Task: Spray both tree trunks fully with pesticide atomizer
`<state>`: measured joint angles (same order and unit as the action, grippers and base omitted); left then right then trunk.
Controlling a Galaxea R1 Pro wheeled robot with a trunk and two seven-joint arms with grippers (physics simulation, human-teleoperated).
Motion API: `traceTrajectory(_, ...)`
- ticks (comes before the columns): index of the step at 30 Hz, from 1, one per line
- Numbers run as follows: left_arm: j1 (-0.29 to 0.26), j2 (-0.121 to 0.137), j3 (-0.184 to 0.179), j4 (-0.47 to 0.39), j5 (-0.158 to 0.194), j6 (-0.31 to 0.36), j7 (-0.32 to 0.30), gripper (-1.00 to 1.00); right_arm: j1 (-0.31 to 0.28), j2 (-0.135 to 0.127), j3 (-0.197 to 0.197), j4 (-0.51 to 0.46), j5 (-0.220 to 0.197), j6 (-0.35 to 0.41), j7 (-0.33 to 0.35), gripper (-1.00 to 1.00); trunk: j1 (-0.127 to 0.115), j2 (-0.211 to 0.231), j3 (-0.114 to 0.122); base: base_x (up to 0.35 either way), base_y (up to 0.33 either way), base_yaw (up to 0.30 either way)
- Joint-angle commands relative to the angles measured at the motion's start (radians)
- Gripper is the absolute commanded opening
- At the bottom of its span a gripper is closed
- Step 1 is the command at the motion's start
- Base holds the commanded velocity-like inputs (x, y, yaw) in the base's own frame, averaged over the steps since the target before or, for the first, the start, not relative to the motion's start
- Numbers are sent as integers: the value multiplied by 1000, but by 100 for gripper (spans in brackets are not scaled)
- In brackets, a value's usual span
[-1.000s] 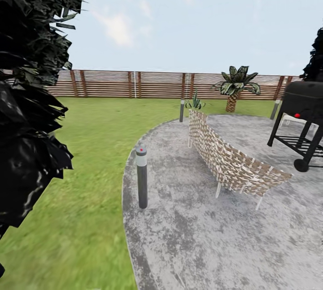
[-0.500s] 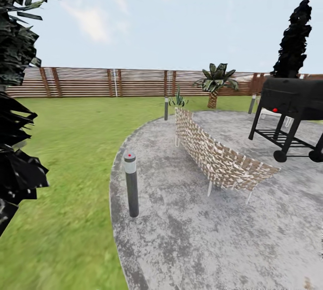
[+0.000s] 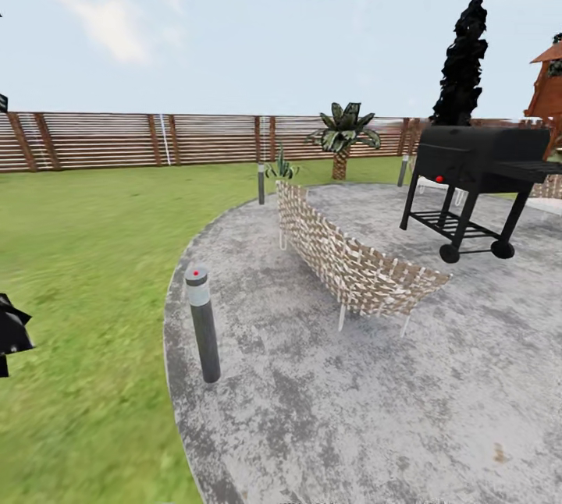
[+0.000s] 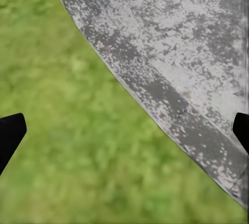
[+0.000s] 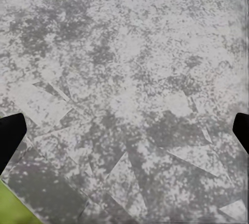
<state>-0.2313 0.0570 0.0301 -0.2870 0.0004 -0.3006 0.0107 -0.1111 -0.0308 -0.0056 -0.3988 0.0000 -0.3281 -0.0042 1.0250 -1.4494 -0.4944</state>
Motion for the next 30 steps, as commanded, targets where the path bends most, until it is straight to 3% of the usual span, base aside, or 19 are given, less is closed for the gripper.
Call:
traceTrajectory(1, 0, 0, 2, 0, 0, -3, 0, 100, -1, 0, -1, 1, 0, -3, 0, 100, 0, -1, -2, 1, 1, -255)
traceTrajectory(8, 0, 0, 2, 0, 0, -3, 0, 100, -1, 0, -1, 0, 0, -3, 0, 100, 0, -1, -9, 0, 0, -255)
traceTrajectory(24, 1, 0, 2, -3, -2, -9, 0, 100, -1, 0, -1, 1, 1, -3, 0, 100, 61, -113, -75, 0, 0, -255)
traceTrajectory(30, 3, -2, 1, 2, -5, -127, 0, 100, -1, 0, 0, 0, 2, -5, 0, 100, 84, -155, -99, 0, 0, -254)
